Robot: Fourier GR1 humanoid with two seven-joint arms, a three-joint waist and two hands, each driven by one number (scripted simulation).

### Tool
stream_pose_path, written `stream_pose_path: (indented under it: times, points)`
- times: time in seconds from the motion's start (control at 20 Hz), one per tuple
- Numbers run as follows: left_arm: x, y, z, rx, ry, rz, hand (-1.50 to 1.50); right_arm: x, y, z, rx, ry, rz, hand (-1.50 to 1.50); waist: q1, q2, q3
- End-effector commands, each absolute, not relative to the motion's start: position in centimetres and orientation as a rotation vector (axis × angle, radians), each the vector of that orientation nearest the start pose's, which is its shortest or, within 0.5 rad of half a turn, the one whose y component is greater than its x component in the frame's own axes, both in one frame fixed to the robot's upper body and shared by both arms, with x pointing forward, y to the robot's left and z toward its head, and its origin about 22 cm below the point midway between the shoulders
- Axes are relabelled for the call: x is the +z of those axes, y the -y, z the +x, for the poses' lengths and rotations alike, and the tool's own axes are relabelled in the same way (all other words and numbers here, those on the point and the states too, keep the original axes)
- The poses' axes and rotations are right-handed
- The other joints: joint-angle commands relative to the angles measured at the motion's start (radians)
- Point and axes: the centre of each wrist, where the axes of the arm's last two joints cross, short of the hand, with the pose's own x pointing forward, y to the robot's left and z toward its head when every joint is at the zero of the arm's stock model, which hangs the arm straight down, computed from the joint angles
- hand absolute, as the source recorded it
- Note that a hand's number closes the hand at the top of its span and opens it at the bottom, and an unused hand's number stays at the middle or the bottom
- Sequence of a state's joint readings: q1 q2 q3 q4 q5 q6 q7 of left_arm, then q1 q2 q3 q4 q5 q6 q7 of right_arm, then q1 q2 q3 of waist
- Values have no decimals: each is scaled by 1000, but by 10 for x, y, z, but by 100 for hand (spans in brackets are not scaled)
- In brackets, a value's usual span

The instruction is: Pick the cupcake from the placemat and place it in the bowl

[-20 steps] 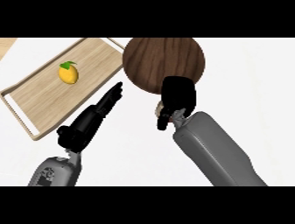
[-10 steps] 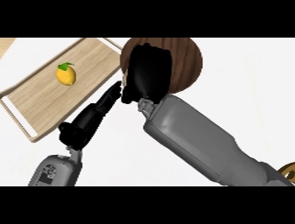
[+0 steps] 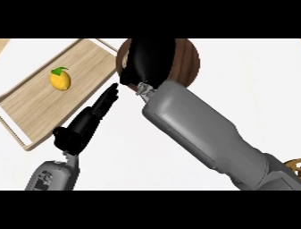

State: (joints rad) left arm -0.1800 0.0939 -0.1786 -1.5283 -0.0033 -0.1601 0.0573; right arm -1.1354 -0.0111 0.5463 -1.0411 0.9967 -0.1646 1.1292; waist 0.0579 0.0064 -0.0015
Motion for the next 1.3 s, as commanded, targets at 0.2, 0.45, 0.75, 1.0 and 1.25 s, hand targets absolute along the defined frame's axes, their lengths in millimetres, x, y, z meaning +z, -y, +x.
stream_pose_path:
  times: [0.2,0.45,0.75,1.0,1.25]
  points:
    - [24,-199,265,-408,1575,-194,0,163,-12,384,543,1293,-1506,150,-31,-2,1]
    - [32,-197,269,-408,1585,-182,0,141,25,412,571,1225,-1517,150,-36,0,1]
    - [29,-192,272,-390,1594,-172,0,118,65,424,608,993,-1130,150,-41,4,2]
    - [45,-202,274,-419,1622,-204,0,90,70,426,604,1125,-1044,-150,-26,4,2]
    - [35,-201,265,-386,1587,-168,0,124,88,434,477,1288,-1071,-150,-47,-5,2]
